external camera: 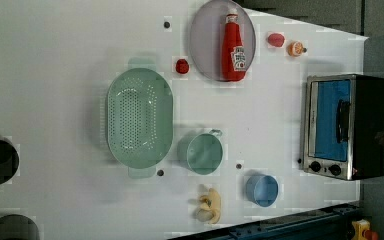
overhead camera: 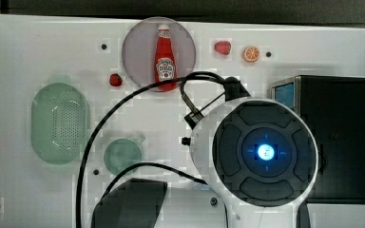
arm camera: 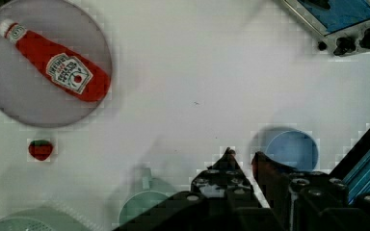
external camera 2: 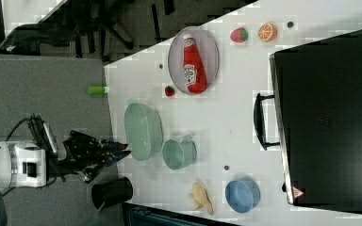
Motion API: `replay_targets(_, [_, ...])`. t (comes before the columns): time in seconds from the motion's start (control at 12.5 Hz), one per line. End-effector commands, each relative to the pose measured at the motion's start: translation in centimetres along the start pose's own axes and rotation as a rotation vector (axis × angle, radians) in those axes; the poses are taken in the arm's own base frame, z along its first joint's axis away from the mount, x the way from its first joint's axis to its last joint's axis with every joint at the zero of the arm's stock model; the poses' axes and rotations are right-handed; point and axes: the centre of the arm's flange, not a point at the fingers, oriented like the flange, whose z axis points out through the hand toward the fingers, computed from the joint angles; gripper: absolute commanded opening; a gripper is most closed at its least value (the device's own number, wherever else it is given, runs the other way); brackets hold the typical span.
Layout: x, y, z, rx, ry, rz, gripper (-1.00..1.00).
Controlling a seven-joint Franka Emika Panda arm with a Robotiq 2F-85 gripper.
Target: Flap open oven.
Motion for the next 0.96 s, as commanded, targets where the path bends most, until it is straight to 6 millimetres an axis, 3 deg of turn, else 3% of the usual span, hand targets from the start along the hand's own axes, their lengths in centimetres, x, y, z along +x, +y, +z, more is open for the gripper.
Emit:
replay_targets(0.08, [1.3,2.0,2.8,-0.042,-0.028,-0.087,-0.65])
replay_targets(0.4, [4.3,3.7,6.3,-0.024,0.049,-0.318,-0.65])
replay_targets(0.72, [8.9,7.9,9.8,0.008,0.057,-0.483,-0.65])
replay_targets(0.96, [12.5,10.4,12.0,0.008,0.080,-0.711,-0.65])
